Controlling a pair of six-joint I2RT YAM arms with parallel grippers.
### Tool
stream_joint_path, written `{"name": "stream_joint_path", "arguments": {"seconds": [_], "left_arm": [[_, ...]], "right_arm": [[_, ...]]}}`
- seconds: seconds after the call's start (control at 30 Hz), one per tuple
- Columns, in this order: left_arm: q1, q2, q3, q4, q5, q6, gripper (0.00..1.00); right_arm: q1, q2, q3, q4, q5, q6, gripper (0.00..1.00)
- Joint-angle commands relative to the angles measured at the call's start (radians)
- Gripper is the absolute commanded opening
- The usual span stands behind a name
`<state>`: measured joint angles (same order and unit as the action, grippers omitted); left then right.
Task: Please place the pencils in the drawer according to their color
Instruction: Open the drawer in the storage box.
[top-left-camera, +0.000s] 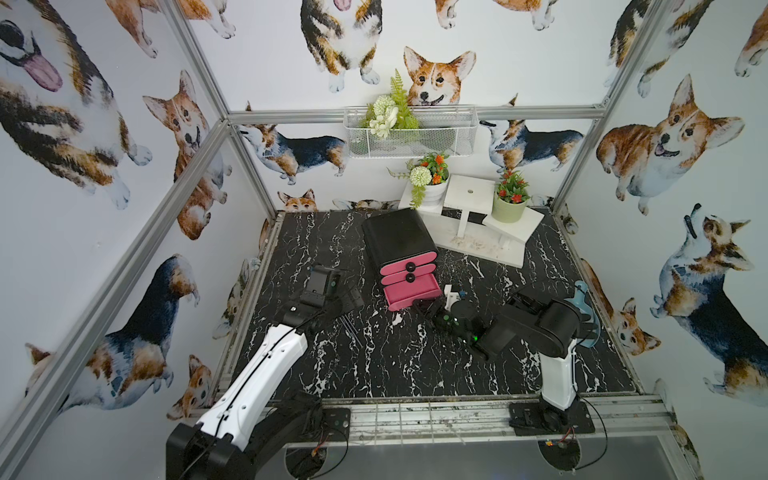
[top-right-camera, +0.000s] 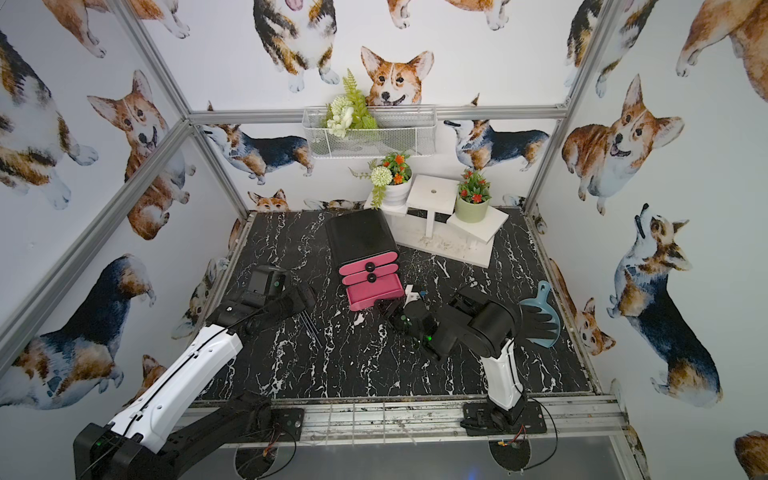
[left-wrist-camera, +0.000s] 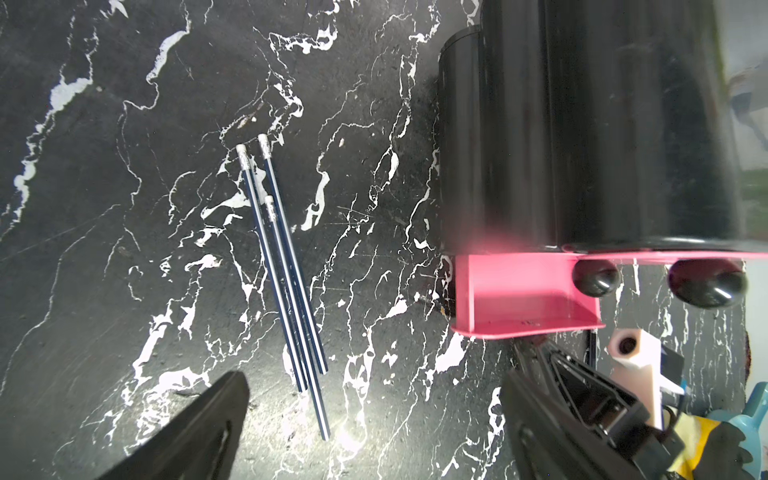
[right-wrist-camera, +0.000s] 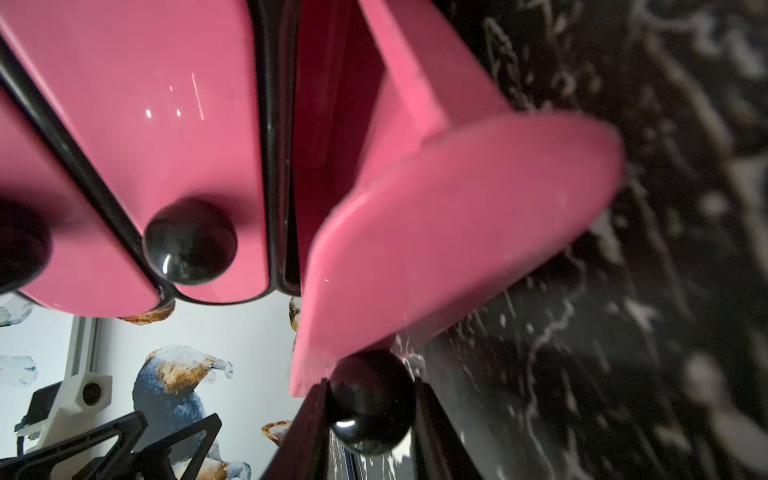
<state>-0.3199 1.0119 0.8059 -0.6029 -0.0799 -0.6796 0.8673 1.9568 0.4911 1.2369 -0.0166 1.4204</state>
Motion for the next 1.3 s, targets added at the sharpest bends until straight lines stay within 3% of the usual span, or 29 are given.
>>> {"name": "stream_joint_path", "arguments": {"seconds": [0.0,0.13,0.4,0.47,0.5,0.57,0.67,0.8,0.93,1.1,1.2,1.27], "left_arm": [[0.002,-0.011,0.008,-0.001,0.002,0.015,1.00],[0.002,-0.018,0.021,-0.009,0.010,0.021,1.00],[0.002,-0.056,0.026,-0.024,0.012,0.024,1.00],[0.002,-0.063,0.029,-0.030,0.014,0.024,1.00],[0.002,-0.069,0.028,-0.032,0.014,0.024,1.00],[0.002,-0.079,0.025,-0.038,0.014,0.026,1.00],[0.002,-0.097,0.020,-0.049,0.001,0.025,1.00],[0.003,-0.112,0.015,-0.054,-0.011,0.023,1.00],[0.003,-0.123,0.003,-0.055,-0.030,0.011,1.00],[0.016,-0.127,-0.004,-0.058,-0.061,0.007,1.00],[0.037,-0.121,-0.008,-0.053,-0.072,0.005,1.00],[0.052,-0.118,-0.015,-0.046,-0.072,0.005,1.00]], "right_arm": [[0.024,-0.063,-0.031,-0.163,0.049,0.046,0.23],[0.052,-0.119,-0.058,-0.264,0.066,0.093,0.25],[0.100,-0.166,-0.118,-0.284,0.104,0.167,0.29],[0.105,-0.181,-0.114,-0.313,0.097,0.175,0.42],[0.105,-0.190,-0.114,-0.325,0.098,0.175,0.53],[0.107,-0.208,-0.112,-0.337,0.093,0.166,1.00],[0.106,-0.266,-0.112,-0.386,0.083,0.150,0.99],[0.107,-0.454,-0.110,-0.620,0.088,0.117,0.99],[0.114,-0.753,-0.040,-1.075,0.148,0.013,0.99],[0.090,-1.129,0.096,-1.703,0.325,-0.132,0.99],[-0.030,-1.216,0.173,-1.963,0.270,-0.251,0.98],[-0.089,-1.220,0.221,-2.081,0.252,-0.336,0.88]]}}
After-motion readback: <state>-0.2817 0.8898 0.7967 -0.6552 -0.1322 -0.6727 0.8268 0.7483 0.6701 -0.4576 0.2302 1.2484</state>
